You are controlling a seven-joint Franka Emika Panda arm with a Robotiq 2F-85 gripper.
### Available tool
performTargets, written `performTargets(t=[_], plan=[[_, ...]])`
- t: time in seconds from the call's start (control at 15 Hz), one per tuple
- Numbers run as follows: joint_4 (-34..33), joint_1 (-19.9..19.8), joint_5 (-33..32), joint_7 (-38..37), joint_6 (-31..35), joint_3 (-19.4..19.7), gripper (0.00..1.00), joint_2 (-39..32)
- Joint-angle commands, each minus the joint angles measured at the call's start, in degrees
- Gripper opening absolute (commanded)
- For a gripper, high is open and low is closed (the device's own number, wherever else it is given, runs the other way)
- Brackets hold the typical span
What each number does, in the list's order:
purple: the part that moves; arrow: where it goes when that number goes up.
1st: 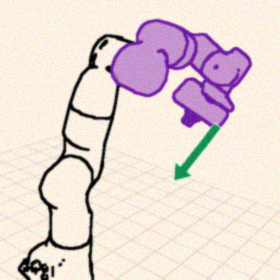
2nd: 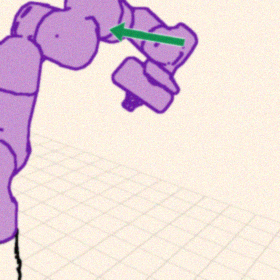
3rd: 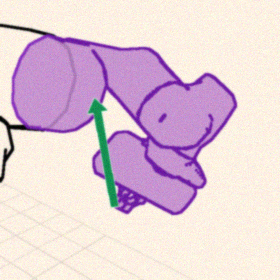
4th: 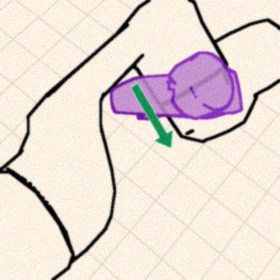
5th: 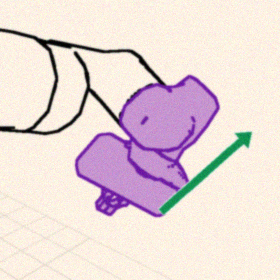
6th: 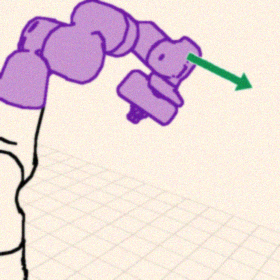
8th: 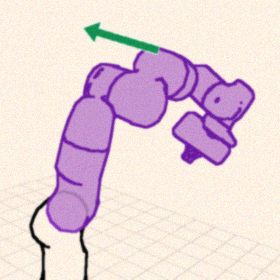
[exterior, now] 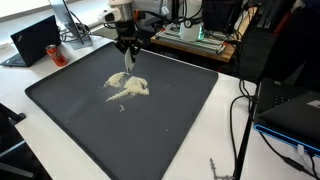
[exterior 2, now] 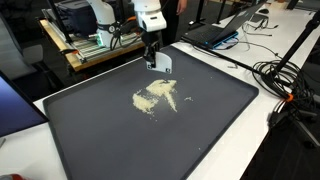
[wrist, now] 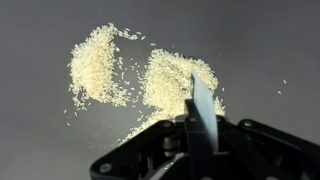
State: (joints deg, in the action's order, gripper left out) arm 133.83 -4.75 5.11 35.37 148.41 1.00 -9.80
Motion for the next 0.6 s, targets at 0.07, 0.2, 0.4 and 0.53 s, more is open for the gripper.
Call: performTargets(t=[0.07,0.2,0.4,0.53], plan=[[1.01,-1.99,0.92,6.41,3.62,-1.81,0.01,-2.91],[0.87,-1.87,0.49,6.15,4.74,-2.34,0.01,-4.42],[0.65,-1.4,-0.99,3.91,8.09,-2.94,0.01,-6.5],[0.09,-0.73,-3.18,1.18,10.53,-2.44,0.01,-8.28]])
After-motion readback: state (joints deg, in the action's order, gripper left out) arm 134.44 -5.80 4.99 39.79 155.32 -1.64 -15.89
